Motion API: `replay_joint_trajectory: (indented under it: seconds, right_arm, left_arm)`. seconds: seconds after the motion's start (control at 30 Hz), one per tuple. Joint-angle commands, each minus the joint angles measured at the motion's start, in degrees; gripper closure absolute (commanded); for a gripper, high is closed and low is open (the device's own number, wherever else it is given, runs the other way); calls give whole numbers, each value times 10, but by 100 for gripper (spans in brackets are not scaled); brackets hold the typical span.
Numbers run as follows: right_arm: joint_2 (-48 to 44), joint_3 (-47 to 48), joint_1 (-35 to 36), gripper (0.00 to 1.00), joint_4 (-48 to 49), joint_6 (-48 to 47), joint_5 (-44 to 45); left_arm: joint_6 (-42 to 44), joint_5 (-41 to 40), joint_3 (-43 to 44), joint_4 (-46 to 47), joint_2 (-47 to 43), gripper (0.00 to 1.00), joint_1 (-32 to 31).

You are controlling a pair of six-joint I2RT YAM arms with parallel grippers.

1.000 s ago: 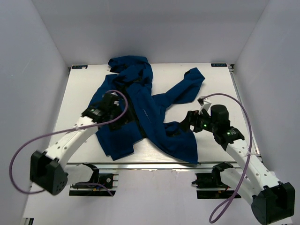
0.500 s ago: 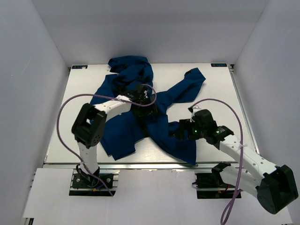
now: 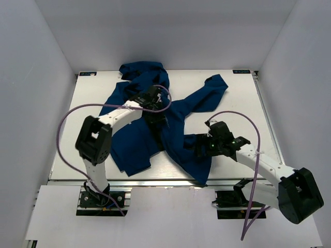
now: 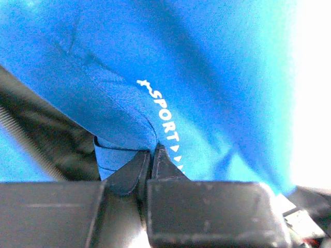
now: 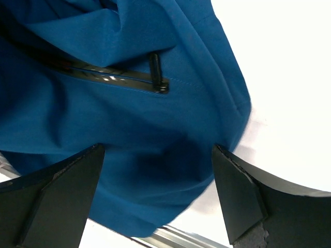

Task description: Zip up the jacket

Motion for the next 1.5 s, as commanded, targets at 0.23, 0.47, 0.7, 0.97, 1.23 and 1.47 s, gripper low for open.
replay_joint_trajectory:
  seconds: [0.23, 0.47, 0.7, 0.97, 1.23, 1.47]
  right_arm:
    - [60, 17, 0, 11, 96, -7, 20]
    - [142, 56, 0, 33, 113, -3, 17]
    - [83, -25, 1, 37, 104, 22, -57]
    - [13, -63, 72, 35, 104, 23, -110]
    - [8, 74, 136, 26, 10, -30, -4]
    - [37, 131, 247, 24, -19, 22, 116]
  left_arm:
    - [27, -68, -78, 33, -200, 100, 29]
    - [27, -71, -73, 44, -198, 100, 51]
    - [53, -59, -51, 148, -143, 100, 86]
    - [96, -3, 125, 133, 52, 100, 86]
    - [109, 8, 153, 108, 65, 2, 86]
    - [107, -27, 62, 73, -67, 2, 86]
